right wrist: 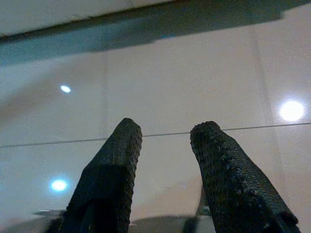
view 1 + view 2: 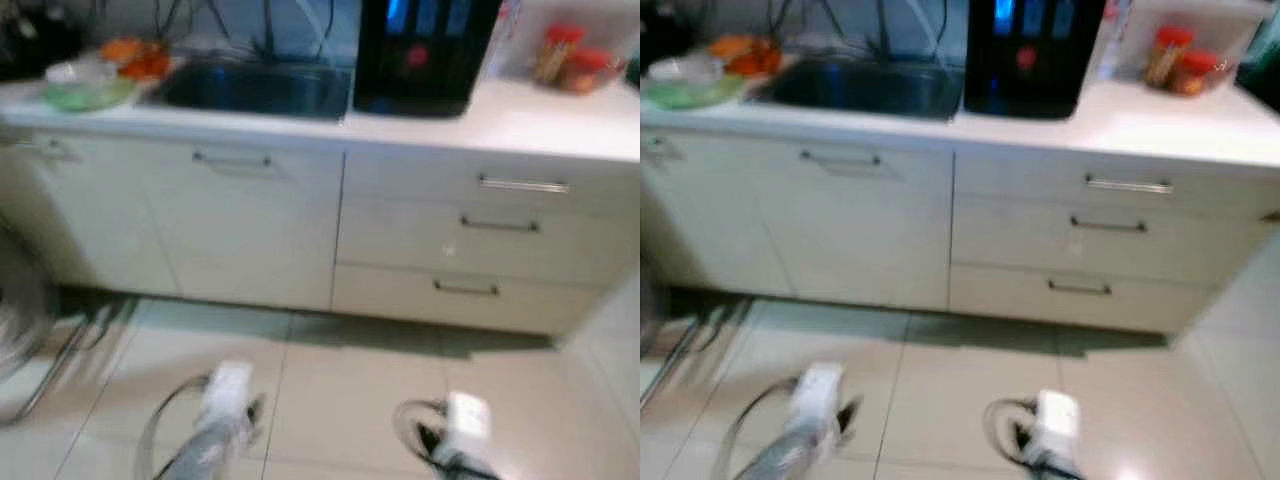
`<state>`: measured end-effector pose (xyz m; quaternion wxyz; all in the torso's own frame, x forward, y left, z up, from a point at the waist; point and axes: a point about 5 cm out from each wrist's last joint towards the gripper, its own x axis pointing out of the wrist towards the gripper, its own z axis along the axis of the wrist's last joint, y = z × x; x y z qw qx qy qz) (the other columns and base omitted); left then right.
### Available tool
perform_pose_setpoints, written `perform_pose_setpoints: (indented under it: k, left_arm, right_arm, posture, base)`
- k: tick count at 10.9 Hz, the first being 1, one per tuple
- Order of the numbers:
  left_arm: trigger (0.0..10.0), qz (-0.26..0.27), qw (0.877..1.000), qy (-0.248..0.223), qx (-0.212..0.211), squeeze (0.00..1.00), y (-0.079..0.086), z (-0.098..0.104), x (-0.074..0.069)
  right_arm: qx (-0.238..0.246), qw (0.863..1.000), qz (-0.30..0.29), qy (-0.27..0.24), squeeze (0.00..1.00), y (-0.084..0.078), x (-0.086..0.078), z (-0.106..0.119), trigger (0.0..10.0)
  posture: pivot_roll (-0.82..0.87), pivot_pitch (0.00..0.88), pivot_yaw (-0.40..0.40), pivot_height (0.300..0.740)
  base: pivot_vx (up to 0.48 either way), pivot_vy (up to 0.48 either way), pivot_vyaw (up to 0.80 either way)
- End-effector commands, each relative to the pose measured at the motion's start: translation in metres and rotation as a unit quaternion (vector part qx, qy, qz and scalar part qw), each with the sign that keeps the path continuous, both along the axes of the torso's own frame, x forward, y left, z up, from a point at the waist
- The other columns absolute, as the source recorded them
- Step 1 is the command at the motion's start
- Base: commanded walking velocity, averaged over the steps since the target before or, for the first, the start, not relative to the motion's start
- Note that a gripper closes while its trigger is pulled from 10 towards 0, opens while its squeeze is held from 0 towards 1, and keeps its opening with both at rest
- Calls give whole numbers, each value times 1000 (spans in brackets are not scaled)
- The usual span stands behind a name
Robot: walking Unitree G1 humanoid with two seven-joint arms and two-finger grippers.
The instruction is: Kitchen organization
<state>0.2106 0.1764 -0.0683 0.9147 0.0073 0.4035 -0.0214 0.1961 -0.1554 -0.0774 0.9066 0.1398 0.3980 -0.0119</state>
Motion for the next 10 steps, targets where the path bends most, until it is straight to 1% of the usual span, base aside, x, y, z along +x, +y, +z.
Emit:
perform_pose_setpoints:
  k: [1, 3, 4, 5, 6, 8, 10]
  left_arm:
    - [10000, -3, 1000, -10, -9, 0, -10, 3, 6]
    - [10000, 0, 1000, -16, -9, 0, -10, 5, 9]
    - [10000, 0, 1000, -21, -8, 0, -9, 6, 10]
    - [10000, -5, 1000, -24, 8, 0, -8, 6, 10]
    - [10000, 2, 1000, -23, 5, 0, -8, 6, 10]
    - [10000, 5, 1000, -8, 3, 0, -6, 4, 8]
    - [10000, 11, 1000, 0, 8, 0, -2, 1, 3]
  right_arm:
    - [-10, 1000, -12, -5, 0, -13, 2, 2, 10000]
    - [-10, 1000, -10, -5, 0, -13, 2, 2, 10000]
    - [-11, 1000, -8, -5, 0, -12, 3, 2, 10000]
    - [-11, 1000, -7, -5, 0, -12, 3, 2, 10000]
    - [-11, 1000, -7, -5, 0, -12, 3, 2, 10000]
    - [-11, 1000, -7, -5, 0, -12, 3, 2, 10000]
    - [-11, 1000, -5, -4, 0, -12, 2, 2, 10000]
  posture:
    - [86, 4, 6, 740]
    - [87, 3, 4, 740]
    - [88, 3, 4, 740]
    - [86, 4, 3, 740]
    - [85, 5, 3, 740]
    - [85, 5, 3, 740]
    - [87, 7, 3, 740]
  base:
    - [0, 480, 0]
    - [0, 405, 0]
    - [0, 0, 0]
    - [0, 0, 0]
    - [0, 0, 0]
    - [0, 0, 0]
    - [384, 0, 0]
